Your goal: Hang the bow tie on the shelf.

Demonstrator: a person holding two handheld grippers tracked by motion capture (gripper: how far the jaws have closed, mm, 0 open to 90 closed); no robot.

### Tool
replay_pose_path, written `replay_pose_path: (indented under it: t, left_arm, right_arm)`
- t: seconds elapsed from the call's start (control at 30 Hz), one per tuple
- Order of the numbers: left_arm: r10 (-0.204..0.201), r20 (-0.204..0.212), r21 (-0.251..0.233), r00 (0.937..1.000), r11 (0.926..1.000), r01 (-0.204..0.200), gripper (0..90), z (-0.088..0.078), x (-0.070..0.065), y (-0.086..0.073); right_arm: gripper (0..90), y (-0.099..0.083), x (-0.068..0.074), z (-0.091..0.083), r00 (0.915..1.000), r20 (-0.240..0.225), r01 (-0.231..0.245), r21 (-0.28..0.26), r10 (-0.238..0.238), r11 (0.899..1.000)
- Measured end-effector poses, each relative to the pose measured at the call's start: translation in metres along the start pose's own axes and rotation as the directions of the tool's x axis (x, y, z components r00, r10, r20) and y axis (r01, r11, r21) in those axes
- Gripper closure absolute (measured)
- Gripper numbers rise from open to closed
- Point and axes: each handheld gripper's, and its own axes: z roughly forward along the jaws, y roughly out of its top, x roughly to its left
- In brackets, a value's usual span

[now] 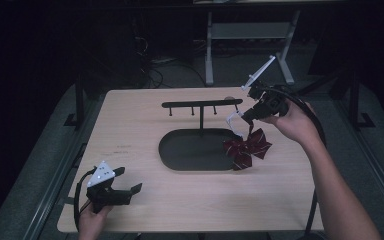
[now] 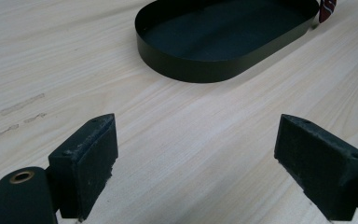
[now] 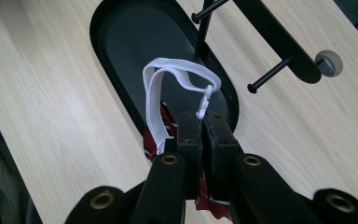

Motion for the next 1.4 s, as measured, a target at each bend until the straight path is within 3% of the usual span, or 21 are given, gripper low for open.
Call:
replay_pose_path:
  t: [0.17, 0.77, 1.1, 1.4]
  left_arm:
    - [0.0, 0.002, -0.001, 1.0, 1.0, 0.0, 13.1, 0.0, 0.0, 0.0]
    - [0.004, 0.005, 0.003, 1.0, 1.0, -0.004, 13.1, 0.0, -0.001, 0.001]
    - [0.002, 0.007, 0.007, 1.0, 1.0, -0.002, 13.1, 0.0, -0.001, 0.001]
    - [-0.004, 0.006, -0.001, 1.0, 1.0, 0.004, 13.0, 0.001, 0.0, 0.001]
  right_arm:
    - [86.0, 0.006, -0.002, 0.0, 1.0, 0.005, 0.002, -0.003, -0.002, 1.0]
    - [85.8, 0.015, -0.03, 0.014, 0.9973, 0.011, -0.072, 0.008, 0.072, 0.997]
    - [85.7, 0.012, -0.043, 0.023, 0.9932, 0.014, -0.115, 0.025, 0.115, 0.993]
    - [85.7, 0.011, -0.049, 0.027, 0.992, 0.009, -0.126, 0.032, 0.126, 0.992]
